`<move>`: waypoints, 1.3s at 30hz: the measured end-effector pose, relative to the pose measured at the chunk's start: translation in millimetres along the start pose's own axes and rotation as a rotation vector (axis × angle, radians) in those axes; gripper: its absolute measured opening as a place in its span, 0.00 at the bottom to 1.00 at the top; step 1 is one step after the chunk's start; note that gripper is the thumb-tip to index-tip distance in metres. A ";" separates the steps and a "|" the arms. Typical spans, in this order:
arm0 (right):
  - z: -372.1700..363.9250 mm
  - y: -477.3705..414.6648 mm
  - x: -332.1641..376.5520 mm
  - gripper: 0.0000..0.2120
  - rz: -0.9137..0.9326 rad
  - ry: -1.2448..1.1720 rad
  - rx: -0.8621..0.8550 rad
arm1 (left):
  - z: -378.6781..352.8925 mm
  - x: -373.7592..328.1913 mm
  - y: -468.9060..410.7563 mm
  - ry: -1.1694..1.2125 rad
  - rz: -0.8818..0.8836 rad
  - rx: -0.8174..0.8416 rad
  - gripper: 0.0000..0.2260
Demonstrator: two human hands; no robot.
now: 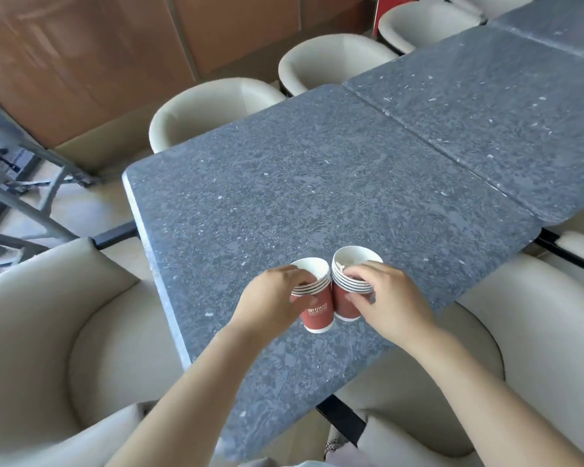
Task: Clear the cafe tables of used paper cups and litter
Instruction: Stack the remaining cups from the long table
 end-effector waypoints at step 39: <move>39.1 382.1 68.1 0.14 -0.499 -0.039 -0.396 | -49.1 -152.8 234.5 -0.067 -0.561 0.066 0.12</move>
Point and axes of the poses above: each hand's wrist, its own y-axis away from the middle knuckle, its own z-axis out of the back of the hand, x = y × z, the point moved 7 cm from there along -y, towards the middle knuckle, and after that the axes turned 9 degrees about -y, right-handed, at the moved point
